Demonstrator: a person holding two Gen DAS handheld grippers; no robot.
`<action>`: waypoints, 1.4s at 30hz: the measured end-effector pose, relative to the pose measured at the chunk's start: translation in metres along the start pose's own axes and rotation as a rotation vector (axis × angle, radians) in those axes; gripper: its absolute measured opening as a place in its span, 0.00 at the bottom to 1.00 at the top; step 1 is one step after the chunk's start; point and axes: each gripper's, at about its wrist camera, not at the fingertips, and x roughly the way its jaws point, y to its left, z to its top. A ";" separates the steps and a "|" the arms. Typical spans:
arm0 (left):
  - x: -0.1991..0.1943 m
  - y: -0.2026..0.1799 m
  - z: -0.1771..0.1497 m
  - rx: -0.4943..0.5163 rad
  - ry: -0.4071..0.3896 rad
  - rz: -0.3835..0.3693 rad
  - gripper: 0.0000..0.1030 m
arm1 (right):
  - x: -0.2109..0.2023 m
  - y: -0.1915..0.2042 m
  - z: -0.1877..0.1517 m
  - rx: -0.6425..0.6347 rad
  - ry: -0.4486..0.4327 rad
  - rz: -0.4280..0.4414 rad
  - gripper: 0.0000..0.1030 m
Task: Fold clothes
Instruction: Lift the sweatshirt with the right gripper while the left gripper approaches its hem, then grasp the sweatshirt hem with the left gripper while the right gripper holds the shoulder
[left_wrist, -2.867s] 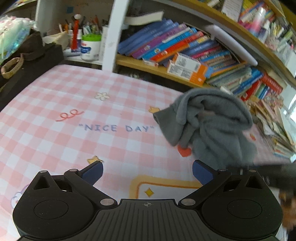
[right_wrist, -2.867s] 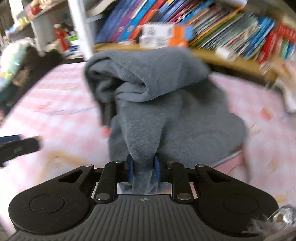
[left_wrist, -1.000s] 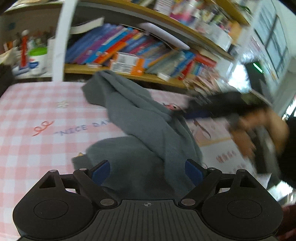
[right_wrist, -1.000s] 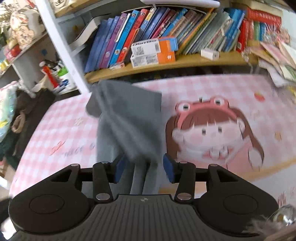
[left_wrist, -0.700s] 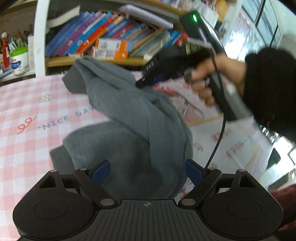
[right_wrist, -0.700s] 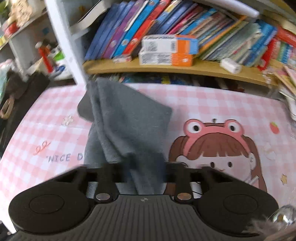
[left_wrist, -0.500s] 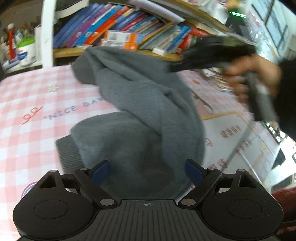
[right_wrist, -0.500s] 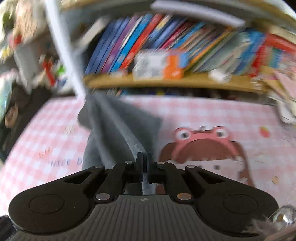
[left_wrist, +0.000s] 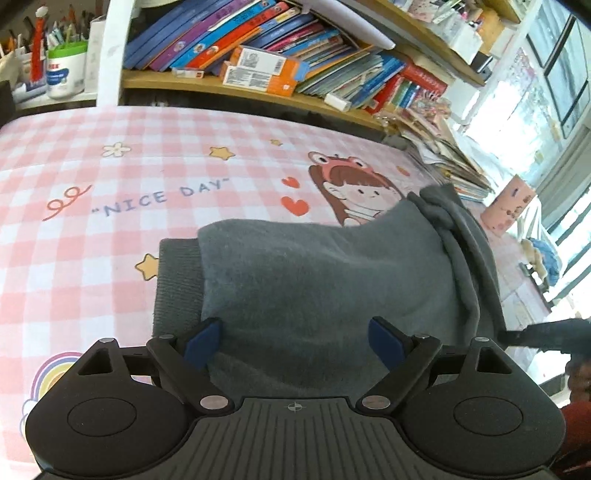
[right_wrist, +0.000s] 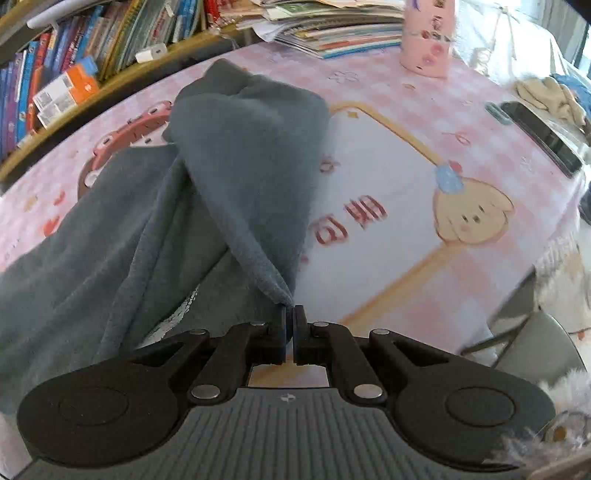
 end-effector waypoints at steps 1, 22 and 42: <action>-0.002 0.000 0.000 0.000 -0.008 -0.003 0.86 | -0.001 0.002 -0.002 -0.005 0.006 -0.006 0.03; 0.000 0.048 -0.004 -0.197 -0.009 0.073 0.60 | -0.019 0.071 0.028 -0.298 -0.215 0.032 0.41; -0.089 0.112 -0.040 -0.529 -0.182 0.205 0.12 | 0.008 0.087 0.082 -0.281 -0.301 0.025 0.07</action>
